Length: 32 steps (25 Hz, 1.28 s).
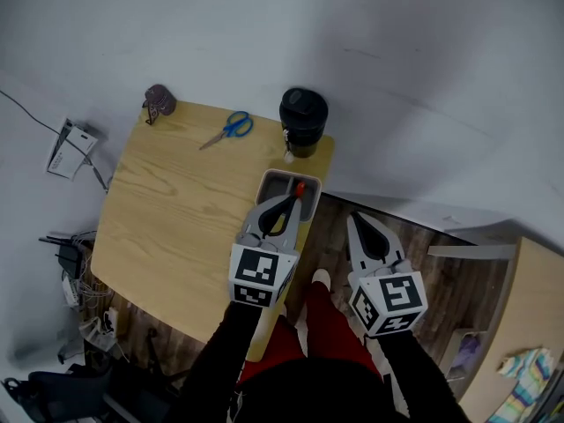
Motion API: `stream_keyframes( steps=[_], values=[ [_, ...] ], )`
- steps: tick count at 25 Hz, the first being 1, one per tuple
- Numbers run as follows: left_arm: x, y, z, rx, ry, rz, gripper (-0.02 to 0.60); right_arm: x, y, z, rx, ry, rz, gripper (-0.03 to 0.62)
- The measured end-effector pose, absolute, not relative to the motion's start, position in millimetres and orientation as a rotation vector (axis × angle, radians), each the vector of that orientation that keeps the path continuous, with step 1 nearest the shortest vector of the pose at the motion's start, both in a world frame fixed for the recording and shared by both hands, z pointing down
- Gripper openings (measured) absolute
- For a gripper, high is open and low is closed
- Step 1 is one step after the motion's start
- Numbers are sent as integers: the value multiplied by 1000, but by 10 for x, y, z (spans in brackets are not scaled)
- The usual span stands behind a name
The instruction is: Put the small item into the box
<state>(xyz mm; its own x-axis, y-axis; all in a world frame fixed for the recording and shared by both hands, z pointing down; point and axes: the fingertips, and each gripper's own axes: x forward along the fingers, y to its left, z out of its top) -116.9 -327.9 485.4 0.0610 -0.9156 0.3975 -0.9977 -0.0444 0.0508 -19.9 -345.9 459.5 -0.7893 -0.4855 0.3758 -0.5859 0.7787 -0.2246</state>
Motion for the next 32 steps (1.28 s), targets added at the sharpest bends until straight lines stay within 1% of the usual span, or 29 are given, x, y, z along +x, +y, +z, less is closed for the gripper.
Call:
stream_keyframes(
  steps=[32],
  values=[
    [-1146,-3370,5279,1957,-1795,510,14,-313,-3508,4896,770,-2612,510,8]
  ],
)
